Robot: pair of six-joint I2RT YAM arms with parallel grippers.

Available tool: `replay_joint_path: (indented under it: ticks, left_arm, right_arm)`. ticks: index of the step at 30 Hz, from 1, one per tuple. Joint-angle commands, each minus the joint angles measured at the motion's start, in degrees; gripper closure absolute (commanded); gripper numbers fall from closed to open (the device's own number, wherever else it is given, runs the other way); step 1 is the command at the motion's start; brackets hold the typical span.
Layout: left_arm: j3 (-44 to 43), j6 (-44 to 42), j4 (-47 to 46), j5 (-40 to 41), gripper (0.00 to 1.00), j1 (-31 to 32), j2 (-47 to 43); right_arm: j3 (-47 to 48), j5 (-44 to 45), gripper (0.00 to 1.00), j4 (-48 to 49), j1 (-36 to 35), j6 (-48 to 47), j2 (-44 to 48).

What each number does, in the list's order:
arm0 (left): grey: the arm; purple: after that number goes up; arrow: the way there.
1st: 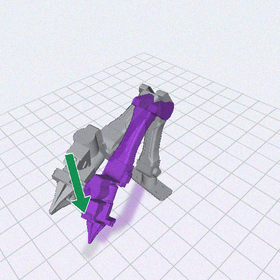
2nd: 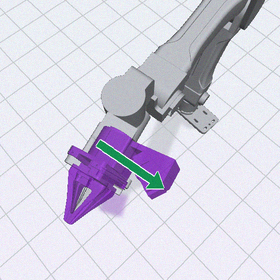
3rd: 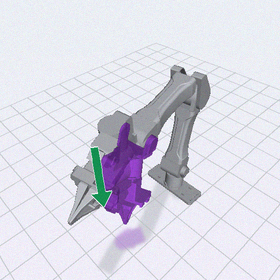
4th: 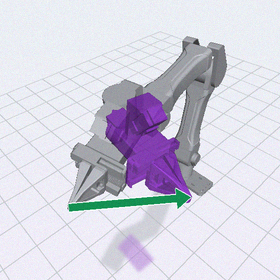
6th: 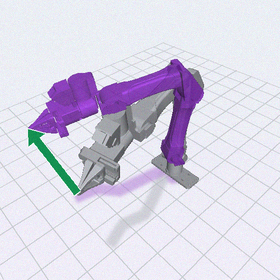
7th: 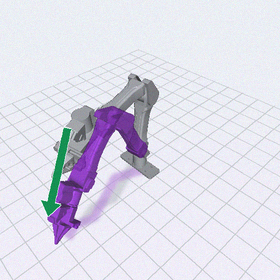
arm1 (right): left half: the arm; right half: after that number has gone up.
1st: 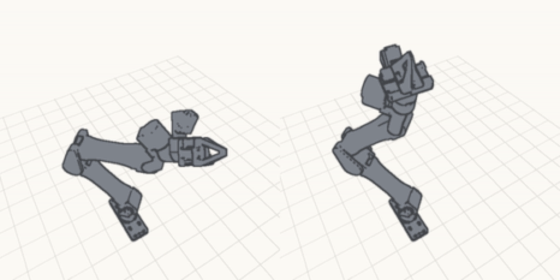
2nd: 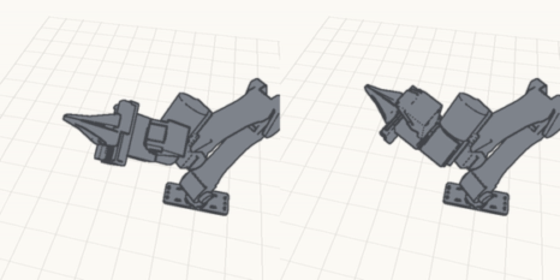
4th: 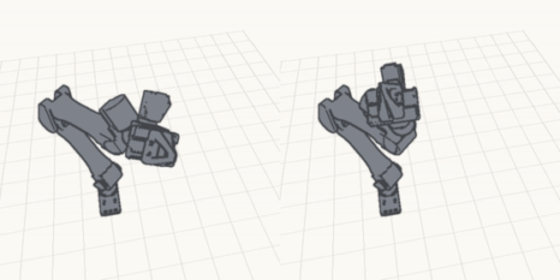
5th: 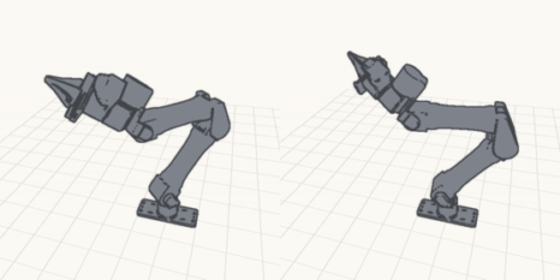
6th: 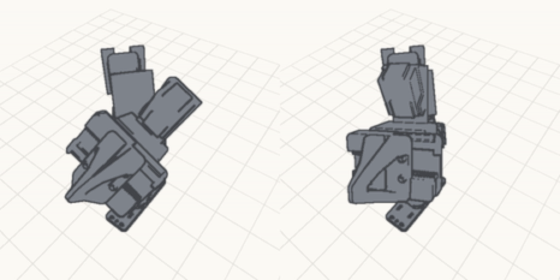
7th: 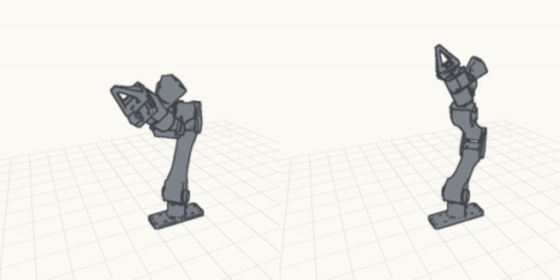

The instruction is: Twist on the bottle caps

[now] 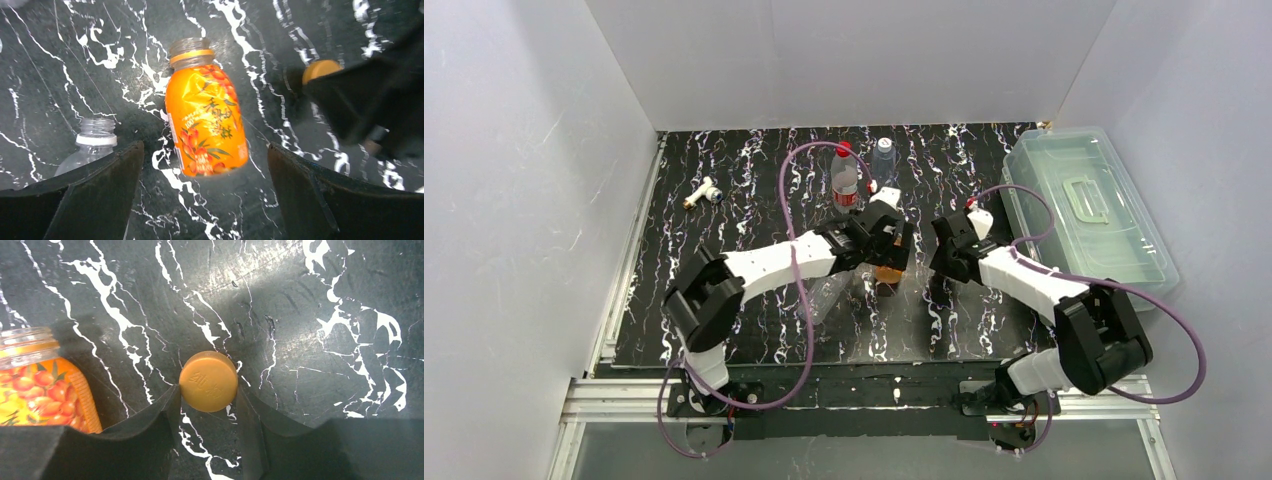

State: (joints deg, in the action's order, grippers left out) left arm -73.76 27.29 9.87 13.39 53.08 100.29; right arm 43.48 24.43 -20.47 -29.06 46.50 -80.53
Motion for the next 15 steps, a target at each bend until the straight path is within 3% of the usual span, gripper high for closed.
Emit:
replay_joint_path:
  ticks: [1, 7, 15]
  left_arm:
    - [-3.90, 2.17, 2.31, 4.28, 0.08, 0.16, 4.53]
    - [-4.93, 1.74, 1.91, 5.97, 0.12, 0.14, 8.86]
    - [-4.35, -1.20, -3.92, 0.99, 0.16, 0.01, 11.77]
  right_arm:
    - [2.42, 0.71, 0.62, -0.88, 0.10, -2.10, 3.99]
    - [1.96, -0.27, 0.61, -1.76, 0.45, -3.26, 6.10]
    - [3.11, -1.38, 0.61, -2.78, 0.59, -5.00, 6.65]
